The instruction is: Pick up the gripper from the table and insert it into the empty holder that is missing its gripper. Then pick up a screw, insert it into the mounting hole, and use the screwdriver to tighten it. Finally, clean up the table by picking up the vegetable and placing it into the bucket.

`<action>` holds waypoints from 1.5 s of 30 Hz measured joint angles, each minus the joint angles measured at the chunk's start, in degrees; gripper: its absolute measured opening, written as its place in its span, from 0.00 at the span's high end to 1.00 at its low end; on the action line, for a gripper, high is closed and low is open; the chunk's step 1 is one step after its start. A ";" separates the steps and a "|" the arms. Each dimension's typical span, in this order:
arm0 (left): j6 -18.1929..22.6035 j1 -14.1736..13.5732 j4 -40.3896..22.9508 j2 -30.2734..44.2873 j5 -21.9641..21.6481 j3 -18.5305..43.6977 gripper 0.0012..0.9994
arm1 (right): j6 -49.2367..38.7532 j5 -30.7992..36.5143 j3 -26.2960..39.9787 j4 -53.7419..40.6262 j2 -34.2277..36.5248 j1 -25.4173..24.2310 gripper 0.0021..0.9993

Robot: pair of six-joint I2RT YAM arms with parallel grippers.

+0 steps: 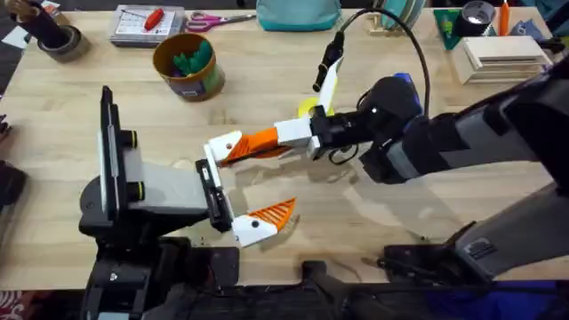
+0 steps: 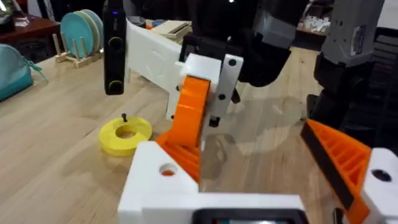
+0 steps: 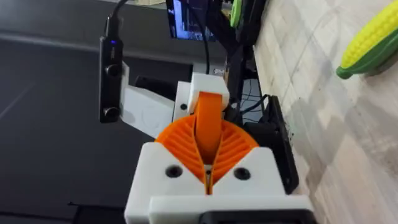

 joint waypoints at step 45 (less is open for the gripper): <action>0.07 0.00 -0.04 0.00 0.24 0.00 0.01 | -0.02 0.53 -0.35 -1.10 -1.26 -5.75 0.00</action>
